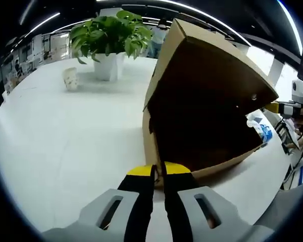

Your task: Operate the shoe box by opening the lid, removing the specified soft item, and placing it in the target area until the item is outside and the box remains undamaged.

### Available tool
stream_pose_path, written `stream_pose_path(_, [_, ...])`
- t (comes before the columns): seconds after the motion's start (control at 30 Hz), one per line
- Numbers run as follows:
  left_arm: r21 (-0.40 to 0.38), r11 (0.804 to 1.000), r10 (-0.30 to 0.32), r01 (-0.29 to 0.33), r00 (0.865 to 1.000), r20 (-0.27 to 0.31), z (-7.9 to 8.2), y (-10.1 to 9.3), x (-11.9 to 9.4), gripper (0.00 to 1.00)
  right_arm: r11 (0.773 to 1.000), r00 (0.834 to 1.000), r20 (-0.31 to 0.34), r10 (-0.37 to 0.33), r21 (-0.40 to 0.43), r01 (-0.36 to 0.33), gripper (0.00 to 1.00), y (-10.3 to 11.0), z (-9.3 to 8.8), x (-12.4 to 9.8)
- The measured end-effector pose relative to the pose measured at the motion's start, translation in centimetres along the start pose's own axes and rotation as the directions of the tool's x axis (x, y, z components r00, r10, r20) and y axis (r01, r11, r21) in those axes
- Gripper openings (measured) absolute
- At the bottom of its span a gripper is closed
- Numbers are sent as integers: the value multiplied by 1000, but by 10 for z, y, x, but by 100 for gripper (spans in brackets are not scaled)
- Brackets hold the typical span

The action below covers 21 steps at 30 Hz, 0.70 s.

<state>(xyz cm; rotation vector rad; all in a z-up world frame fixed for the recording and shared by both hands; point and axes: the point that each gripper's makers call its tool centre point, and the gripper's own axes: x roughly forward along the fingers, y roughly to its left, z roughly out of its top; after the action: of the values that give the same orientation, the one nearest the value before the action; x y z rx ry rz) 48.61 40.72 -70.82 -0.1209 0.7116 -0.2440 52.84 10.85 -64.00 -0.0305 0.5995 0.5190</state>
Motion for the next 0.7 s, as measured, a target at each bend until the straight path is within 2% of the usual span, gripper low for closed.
stream_pose_path(0.13, [17,1000,-4,4,1000,-6,1,0,0,5,1000,1000,-4,6,6,-6,1,1,-6,1])
stream_pose_path(0.27, [66,998,-3,4,1000,-5,4,-2,-2,6,1000,1000,-13,19,13,-18,1,4,-13,1])
stream_pose_path(0.5, [96,995,-42,35,997,69,20,-12,-12,11,999,998,-29,48,20,-47,1,10,-26,3])
stream_pose_path(0.7, [122,991,-75,60,990,122,31,-19,-21,13,998,997,-34,63,-14,-63,6,17,-35,2])
